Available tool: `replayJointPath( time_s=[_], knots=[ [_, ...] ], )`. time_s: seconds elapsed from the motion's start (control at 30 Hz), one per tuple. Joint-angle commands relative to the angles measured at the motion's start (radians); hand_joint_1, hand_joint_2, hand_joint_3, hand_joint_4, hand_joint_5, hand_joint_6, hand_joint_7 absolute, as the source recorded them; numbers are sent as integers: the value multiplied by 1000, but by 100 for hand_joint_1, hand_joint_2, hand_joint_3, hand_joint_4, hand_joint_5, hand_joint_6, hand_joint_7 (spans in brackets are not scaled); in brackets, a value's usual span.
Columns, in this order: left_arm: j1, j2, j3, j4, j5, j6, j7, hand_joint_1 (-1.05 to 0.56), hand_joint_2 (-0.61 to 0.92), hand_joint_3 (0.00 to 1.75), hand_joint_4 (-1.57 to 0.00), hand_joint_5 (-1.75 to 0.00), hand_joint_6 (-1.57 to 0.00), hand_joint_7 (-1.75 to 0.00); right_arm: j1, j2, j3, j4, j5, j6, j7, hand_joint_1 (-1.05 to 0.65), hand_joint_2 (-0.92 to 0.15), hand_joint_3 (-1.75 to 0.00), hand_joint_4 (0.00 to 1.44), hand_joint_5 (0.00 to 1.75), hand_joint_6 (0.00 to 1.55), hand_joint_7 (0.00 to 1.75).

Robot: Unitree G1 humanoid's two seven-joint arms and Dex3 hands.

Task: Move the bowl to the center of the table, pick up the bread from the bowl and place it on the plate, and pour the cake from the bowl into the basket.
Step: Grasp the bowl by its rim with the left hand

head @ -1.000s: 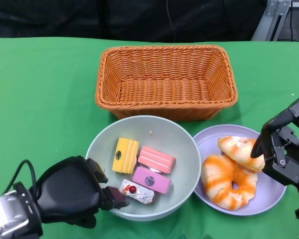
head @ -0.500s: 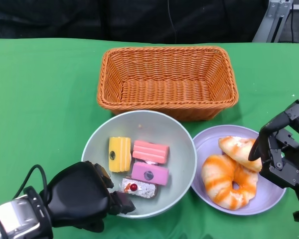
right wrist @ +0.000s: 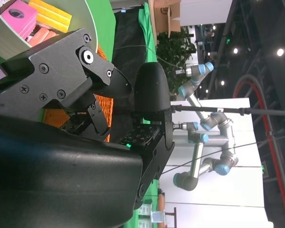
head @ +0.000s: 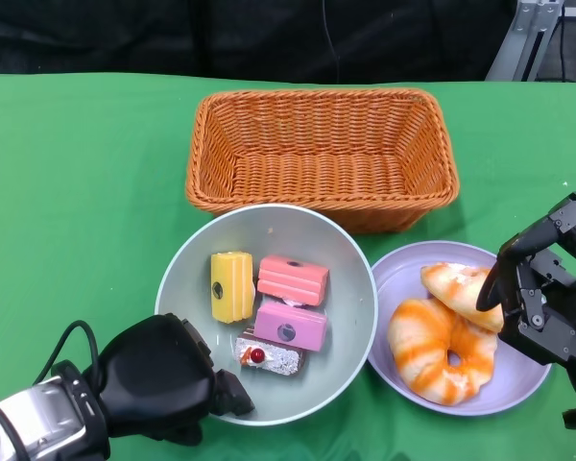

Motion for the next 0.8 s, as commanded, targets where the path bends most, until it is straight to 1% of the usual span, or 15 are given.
replayJointPath(
  time_s=[0.03, 0.07, 0.1, 0.13, 0.17, 0.2, 0.23, 0.27, 0.3, 0.33, 0.37, 0.47, 0.63, 0.8],
  knots=[
    [-18, -2, -6, 46, -38, -33, 34, -32, 87, 0, -121, -12, -115, -10, 1, -1, -2, 8, 10, -14, 5, -12, -57, -110, 76, 175, 66, 149],
    [-24, -7, -8, 64, -44, -43, 48, -30, 85, 0, -121, -25, -121, -9, 1, 0, -1, 9, 9, -16, 5, -11, -58, -110, 76, 175, 66, 148],
    [-29, -9, -11, 79, -49, -52, 60, -28, 84, 0, -111, -53, -125, -7, 2, 2, -1, 9, 8, -17, 5, -11, -58, -110, 76, 175, 66, 148],
    [-35, -12, -13, 97, -53, -65, 79, -27, 84, 0, -102, -77, -127, -6, 3, 3, 1, 8, 5, -17, 2, -11, -59, -109, 76, 175, 66, 148],
    [-42, -15, -16, 116, -57, -79, 96, -25, 85, 0, -91, -104, -130, -7, 4, 4, 1, 8, 3, -16, 0, -10, -59, -109, 76, 175, 66, 148],
    [-50, -17, -19, 137, -61, -96, 115, -24, 87, 0, -84, -124, -129, -13, 5, 5, 2, 8, 3, -17, 1, -11, -59, -108, 76, 175, 66, 148],
    [-57, -18, -21, 153, -62, -110, 132, -22, 88, 1, -75, -147, -106, -64, 6, 6, 3, 9, 4, -17, 2, -11, -60, -108, 75, 174, 66, 148],
    [-63, -19, -23, 170, -62, -123, 151, -22, 89, 0, -70, -157, -89, -96, 7, 7, 3, 10, 2, -20, 2, -11, -60, -107, 75, 174, 66, 148],
    [-68, -20, -24, 187, -65, -137, 170, -21, 89, 0, -67, -165, -79, -118, 7, 8, 4, 13, 7, -23, 6, -11, -61, -106, 75, 174, 66, 148],
    [-73, -21, -24, 201, -64, -150, 193, -20, 90, 0, -65, -171, -71, -136, 7, 9, 4, 15, 8, -26, 8, -11, -63, -103, 75, 173, 66, 147],
    [-77, -22, -25, 214, -63, -159, 213, -20, 90, 0, -64, -173, -68, -141, 7, 10, 4, 17, 8, -28, 9, -11, -64, -101, 75, 173, 66, 146],
    [-87, -27, -28, 246, -66, -181, 264, -19, 89, 0, -64, -174, -63, -152, 5, 11, 3, 25, 3, -33, 5, -12, -65, -98, 77, 172, 68, 145],
    [-98, -31, -29, 286, -70, -216, 327, -17, 90, 0, -63, -175, -57, -164, 4, 17, 2, 28, -1, -33, -3, -12, -63, -98, 78, 171, 70, 142],
    [-109, -24, -28, 316, -70, -258, 385, -13, 90, 1, -64, -175, -57, -168, -1, 23, 2, 41, -2, -49, 2, -12, -63, -99, 79, 171, 70, 140]
  ],
)
